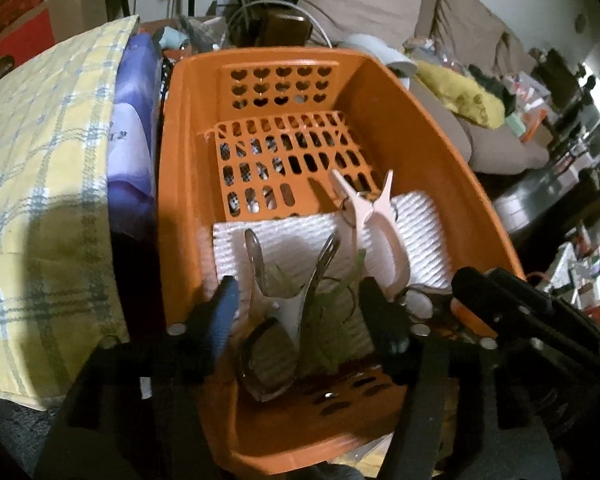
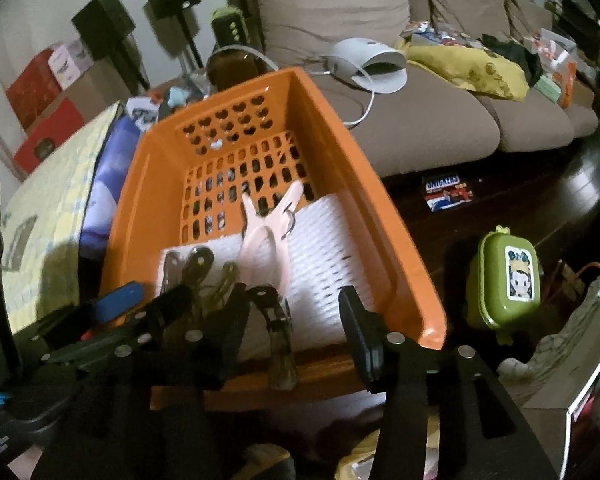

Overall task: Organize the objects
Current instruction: 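Open the left gripper to release the metal clothespin into the basket, then move both grippers from the basket over the plaid tablecloth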

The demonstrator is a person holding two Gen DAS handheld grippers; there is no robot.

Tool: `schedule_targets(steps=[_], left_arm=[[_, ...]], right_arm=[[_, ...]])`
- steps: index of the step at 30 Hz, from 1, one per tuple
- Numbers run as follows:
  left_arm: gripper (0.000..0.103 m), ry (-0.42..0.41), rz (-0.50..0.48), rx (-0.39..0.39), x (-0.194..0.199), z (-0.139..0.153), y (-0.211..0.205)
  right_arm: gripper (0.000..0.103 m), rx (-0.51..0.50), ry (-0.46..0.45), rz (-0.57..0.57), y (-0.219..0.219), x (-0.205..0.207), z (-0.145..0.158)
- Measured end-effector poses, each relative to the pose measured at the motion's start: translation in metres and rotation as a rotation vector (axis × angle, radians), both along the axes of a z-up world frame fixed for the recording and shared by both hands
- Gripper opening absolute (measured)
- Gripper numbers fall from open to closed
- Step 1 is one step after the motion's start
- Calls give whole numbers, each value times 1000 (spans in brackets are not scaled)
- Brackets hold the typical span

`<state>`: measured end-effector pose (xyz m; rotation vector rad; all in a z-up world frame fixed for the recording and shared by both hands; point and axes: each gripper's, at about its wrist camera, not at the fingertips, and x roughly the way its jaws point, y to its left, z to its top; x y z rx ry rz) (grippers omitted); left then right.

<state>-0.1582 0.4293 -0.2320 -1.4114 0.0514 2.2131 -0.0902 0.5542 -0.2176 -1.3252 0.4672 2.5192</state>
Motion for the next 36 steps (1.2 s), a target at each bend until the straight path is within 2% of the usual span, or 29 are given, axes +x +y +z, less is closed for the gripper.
schedule_targets(steps=[5, 9, 12, 15, 20, 21, 23, 25, 29, 31, 33, 36], left_arm=[[62, 21, -5, 3, -2, 14, -3], [62, 22, 6, 49, -4, 33, -17], [62, 59, 5, 73, -4, 56, -35], [62, 127, 7, 34, -3, 82, -64], [64, 253, 118, -7, -16, 138, -151], [66, 280, 166, -5, -21, 152, -178], [76, 303, 230, 18, -25, 168, -219], [76, 323, 305, 42, -29, 182, -268], [76, 311, 398, 68, -35, 179, -340], [76, 309, 435, 79, -38, 173, -370], [76, 329, 498, 53, -39, 166, -395], [78, 341, 552, 17, -49, 155, -434]], right_arm=[[51, -41, 54, -43, 13, 6, 8], [52, -41, 54, -66, 20, 9, 8], [52, -51, 62, -86, 27, 12, 7], [52, -64, 73, -97, 30, 15, 8], [52, -51, 96, -114, 34, 19, 11], [52, -52, 104, -113, 34, 19, 12], [52, -61, 114, -104, 32, 19, 13], [52, -68, 110, -77, 26, 15, 11], [52, -29, 71, 5, 3, 1, 5], [52, -36, 86, 50, 0, 1, 9], [52, -92, 137, 67, 5, 9, 22], [54, -22, 185, 56, -2, 27, 55]])
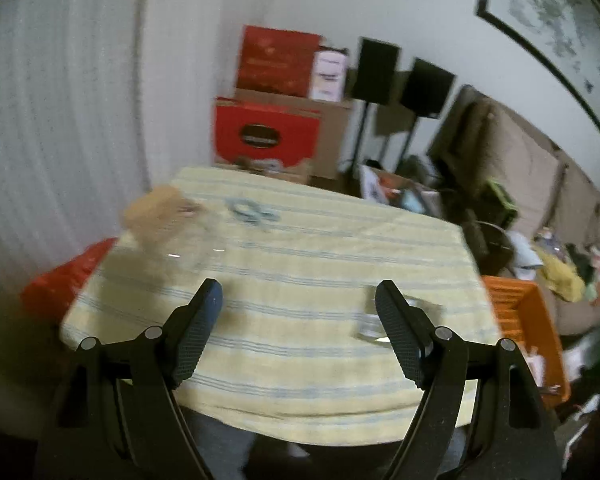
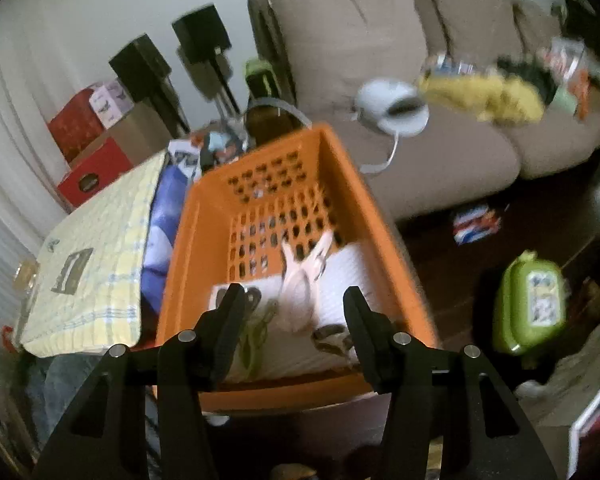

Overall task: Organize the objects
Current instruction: 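Move both grippers from the basket over the plaid tablecloth, then close the right gripper on the gold foil pouch on the tablecloth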

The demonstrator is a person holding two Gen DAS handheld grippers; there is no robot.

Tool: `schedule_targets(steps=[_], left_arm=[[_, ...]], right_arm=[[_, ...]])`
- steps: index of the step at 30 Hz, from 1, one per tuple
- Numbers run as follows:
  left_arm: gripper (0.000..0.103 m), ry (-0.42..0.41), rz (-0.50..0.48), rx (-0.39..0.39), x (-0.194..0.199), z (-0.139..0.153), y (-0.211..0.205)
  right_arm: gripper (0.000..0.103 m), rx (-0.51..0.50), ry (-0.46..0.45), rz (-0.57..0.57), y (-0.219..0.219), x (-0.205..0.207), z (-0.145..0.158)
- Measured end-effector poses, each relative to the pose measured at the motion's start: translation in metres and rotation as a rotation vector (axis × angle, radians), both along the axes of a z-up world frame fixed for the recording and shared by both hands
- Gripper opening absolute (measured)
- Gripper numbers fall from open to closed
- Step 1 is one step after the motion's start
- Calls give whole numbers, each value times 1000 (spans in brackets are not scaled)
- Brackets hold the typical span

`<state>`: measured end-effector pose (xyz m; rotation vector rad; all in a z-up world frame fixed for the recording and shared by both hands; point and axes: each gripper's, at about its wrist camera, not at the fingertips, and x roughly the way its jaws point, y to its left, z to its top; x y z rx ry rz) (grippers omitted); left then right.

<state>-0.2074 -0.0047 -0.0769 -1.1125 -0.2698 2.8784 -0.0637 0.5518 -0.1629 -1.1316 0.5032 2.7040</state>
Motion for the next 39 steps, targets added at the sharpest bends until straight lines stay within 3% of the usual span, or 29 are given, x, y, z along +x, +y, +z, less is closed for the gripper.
schedule_targets(steps=[3, 5, 7, 9, 11, 13, 14, 17, 20, 23, 26, 29, 31, 34, 37, 39], left_arm=[[78, -45, 61, 32, -12, -20, -45], [76, -82, 110, 84, -16, -35, -78], [75, -110, 109, 121, -17, -49, -99], [75, -119, 107, 118, -17, -58, -109], [75, -122, 108, 118, -17, -63, -114], [75, -125, 95, 148, -18, -70, -117], [75, -125, 89, 161, -18, -70, -118], [76, -130, 59, 209, -23, -80, -116], [76, -152, 7, 211, -28, -92, -105], [76, -164, 10, 145, -31, -100, -95], [76, -155, 7, 96, -32, -101, -88], [76, -156, -19, 111, -32, -105, -87], [76, -155, -26, 111, -32, -108, -89], [76, -162, 2, 105, -33, -110, -94], [76, -148, -6, 168, -31, -110, -102], [76, -137, 6, 180, -30, -109, -105]], right_arm=[[63, 48, 53, -15, -30, 12, 25], [63, -13, 91, 12, -62, 15, 25], [63, -96, 103, 96, -105, 6, 16], [63, -112, 68, 208, -153, -19, 4], [68, 27, 27, 327, -202, -46, 1], [83, 211, -3, 426, -249, -67, 3], [86, 275, 5, 485, -270, -77, 5], [100, 370, 3, 656, -314, -111, 6], [102, 435, -65, 819, -349, -155, -6], [102, 421, -195, 989, -372, -197, -16], [102, 510, -285, 1103, -395, -226, -29], [102, 577, -369, 1184, -410, -248, -42], [102, 558, -398, 1230, -413, -260, -44], [103, 445, -500, 1290, -407, -281, -54], [103, 482, -497, 1365, -403, -279, -55], [103, 474, -519, 1319, -401, -278, -56]])
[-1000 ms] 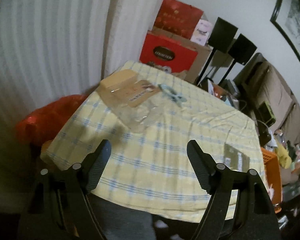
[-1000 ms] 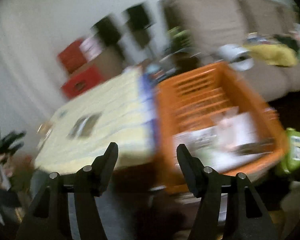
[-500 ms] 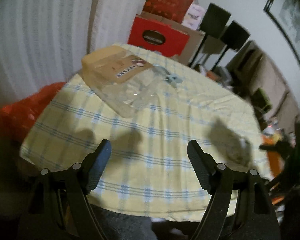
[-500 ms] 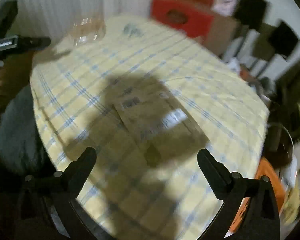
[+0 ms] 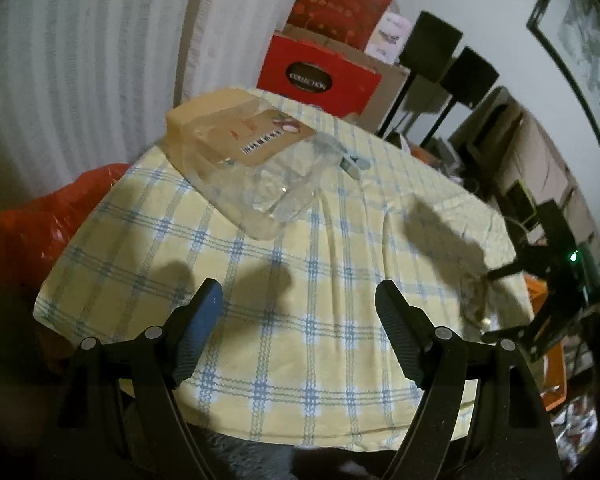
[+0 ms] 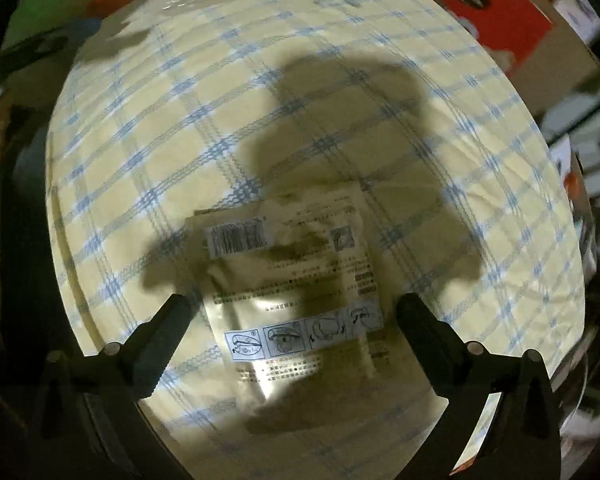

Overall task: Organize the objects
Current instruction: 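Close the right gripper on the gold foil pouch on the tablecloth, then lift the gold pouch with the right gripper while the left gripper grasps the light blue clothespin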

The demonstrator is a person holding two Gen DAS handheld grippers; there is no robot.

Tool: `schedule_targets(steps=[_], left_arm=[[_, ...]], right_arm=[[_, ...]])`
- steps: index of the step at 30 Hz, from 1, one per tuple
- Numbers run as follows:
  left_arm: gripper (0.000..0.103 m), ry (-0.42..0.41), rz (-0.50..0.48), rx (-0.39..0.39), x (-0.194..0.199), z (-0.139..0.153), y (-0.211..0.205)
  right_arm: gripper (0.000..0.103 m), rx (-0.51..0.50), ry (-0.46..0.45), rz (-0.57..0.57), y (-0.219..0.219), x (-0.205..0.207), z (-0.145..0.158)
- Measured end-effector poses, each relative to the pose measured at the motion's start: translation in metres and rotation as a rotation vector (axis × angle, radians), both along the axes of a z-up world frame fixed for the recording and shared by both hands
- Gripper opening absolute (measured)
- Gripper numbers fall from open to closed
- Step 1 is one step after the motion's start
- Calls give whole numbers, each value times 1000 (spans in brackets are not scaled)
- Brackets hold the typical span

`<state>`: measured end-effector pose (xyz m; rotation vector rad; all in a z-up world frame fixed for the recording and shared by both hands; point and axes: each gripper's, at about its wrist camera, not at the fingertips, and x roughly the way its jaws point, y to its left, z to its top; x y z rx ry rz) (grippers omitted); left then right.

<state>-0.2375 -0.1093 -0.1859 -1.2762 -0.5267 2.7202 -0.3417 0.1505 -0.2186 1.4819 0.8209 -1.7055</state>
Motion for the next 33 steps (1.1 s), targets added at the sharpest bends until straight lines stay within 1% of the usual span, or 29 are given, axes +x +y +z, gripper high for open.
schedule_targets(steps=[3, 5, 6, 7, 8, 9, 10, 14, 16, 19, 21, 22, 23, 24, 25, 26, 27, 28, 29, 30, 31, 32, 33], left_arm=[[76, -12, 0, -11, -3, -2, 0], [76, -20, 2, -28, -2, 1, 1], [76, -6, 6, -39, 1, 6, 1], [76, 7, 7, -41, 3, 10, 1], [76, 22, 8, -39, 5, 15, 0], [76, 36, 12, -32, 8, 19, -1], [76, 50, 17, -25, 10, 25, -2], [76, 77, 28, -38, 17, 39, -2], [76, 90, 39, -39, 20, 47, -3], [76, 100, 38, -20, 22, 58, 0], [76, 94, 16, 1, 22, 68, 6], [76, 95, 20, 8, 22, 73, 7], [77, 100, 37, 18, 22, 80, 10], [80, 107, 54, 41, 21, 88, 12], [84, 115, 51, 93, 16, 97, 16], [90, 117, 40, 117, 11, 101, 21], [93, 116, 24, 145, -1, 105, 28], [93, 104, 13, 165, -13, 106, 35], [93, 53, 4, 169, -34, 102, 48], [92, 5, -12, 163, -53, 99, 61], [92, -13, -19, 139, -64, 97, 72], [92, -18, -25, 96, -79, 95, 88], [92, -16, -20, 54, -92, 91, 105]], right_arm=[[103, -5, 0, -70, 7, 4, 0], [100, -28, 11, -104, 12, 9, 1], [92, -34, 16, -115, 14, 12, 3], [80, -42, 21, -126, 14, 17, 6], [74, -50, 29, -146, 14, 25, 10], [64, -55, 37, -163, 14, 31, 12], [59, -60, 44, -188, 15, 36, 13], [58, -87, 93, -330, 20, 55, 16], [57, -111, 119, -375, 21, 70, 18], [57, -193, 180, -448, 30, 89, 26], [57, -273, 220, -512, 40, 99, 32], [57, -300, 250, -544, 54, 102, 35], [57, -320, 276, -587, 51, 101, 33], [57, -348, 289, -619, 55, 99, 36], [57, -390, 294, -652, 59, 100, 39], [57, -437, 302, -687, 64, 102, 42], [57, -481, 309, -726, 73, 110, 48], [57, -520, 320, -765, 81, 114, 53], [57, -570, 339, -809, 90, 118, 60], [57, -606, 360, -844, 95, 123, 66], [57, -634, 382, -877, 100, 126, 72], [57, -668, 406, -916, 107, 130, 82], [57, -726, 428, -965, 114, 137, 89]])
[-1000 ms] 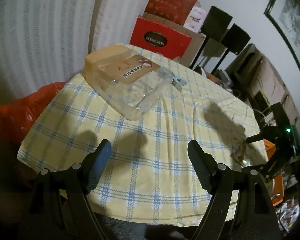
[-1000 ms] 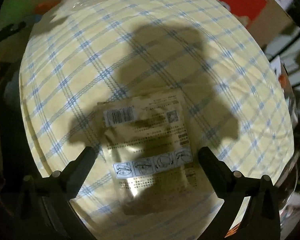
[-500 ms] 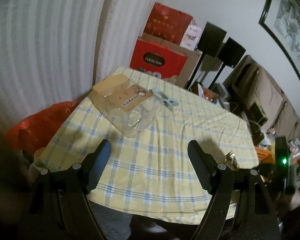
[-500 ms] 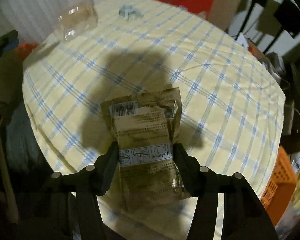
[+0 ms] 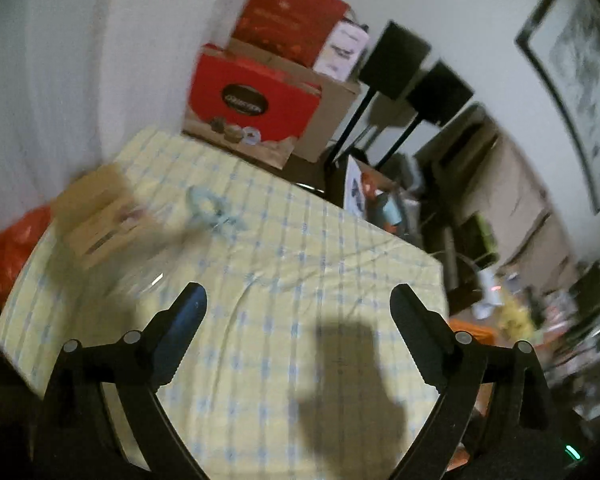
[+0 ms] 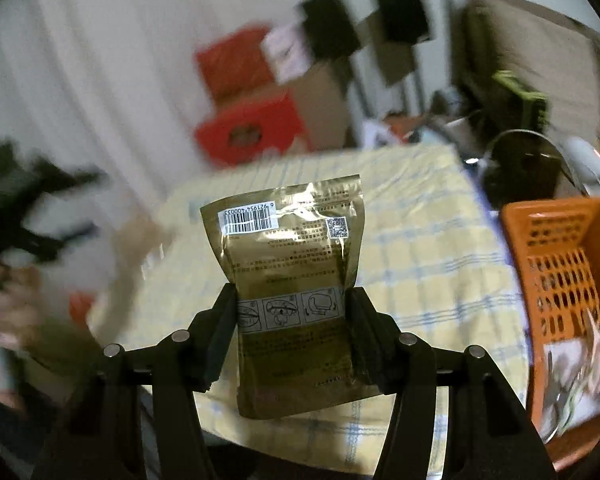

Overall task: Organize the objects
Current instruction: 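Lift the gold pouch with the right gripper while the left gripper grasps the light blue clothespin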

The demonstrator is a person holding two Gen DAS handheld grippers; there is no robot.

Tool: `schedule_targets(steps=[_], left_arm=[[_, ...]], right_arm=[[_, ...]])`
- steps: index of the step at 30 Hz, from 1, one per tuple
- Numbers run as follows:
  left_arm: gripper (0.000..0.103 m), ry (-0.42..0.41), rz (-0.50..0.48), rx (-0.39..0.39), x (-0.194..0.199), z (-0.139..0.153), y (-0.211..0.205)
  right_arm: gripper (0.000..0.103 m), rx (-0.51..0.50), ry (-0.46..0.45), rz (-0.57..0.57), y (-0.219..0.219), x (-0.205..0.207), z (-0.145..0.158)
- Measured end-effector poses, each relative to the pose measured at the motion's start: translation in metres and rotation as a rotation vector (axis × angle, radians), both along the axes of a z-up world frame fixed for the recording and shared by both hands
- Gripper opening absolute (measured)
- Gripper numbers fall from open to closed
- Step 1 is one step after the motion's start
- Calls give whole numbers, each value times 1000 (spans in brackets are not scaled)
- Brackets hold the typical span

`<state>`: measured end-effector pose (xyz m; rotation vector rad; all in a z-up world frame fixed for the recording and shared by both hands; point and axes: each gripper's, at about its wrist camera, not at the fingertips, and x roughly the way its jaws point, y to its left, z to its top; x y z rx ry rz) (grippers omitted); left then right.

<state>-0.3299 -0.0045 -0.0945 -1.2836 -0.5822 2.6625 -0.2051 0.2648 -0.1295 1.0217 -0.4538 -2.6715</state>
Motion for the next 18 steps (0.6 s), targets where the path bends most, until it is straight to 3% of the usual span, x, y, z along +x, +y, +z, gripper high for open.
schedule_targets(steps=[1, 3, 5, 8, 12, 16, 18], left_arm=[[92, -24, 17, -38, -19, -8, 18], [92, -58, 71, -43, -40, -23, 30], [92, -90, 212, -79, -70, -44, 31], [92, -178, 276, -132, -103, -77, 20], [92, -218, 419, -214, -118, -106, 0], [92, -244, 377, -245, -127, -125, 7], [83, -241, 373, -296, -130, -130, 11]], right_arm=[[58, -47, 23, -27, 3, 3, 3], [58, -108, 54, -39, 15, 15, 11], [57, -61, 51, -23, 13, 16, 11], [58, -18, 47, -51, 15, 21, 6], [58, -111, 5, -25, 26, 20, -11], [58, -112, 3, -47, 36, 21, -19], [58, -128, 1, -46, 38, 20, -21]])
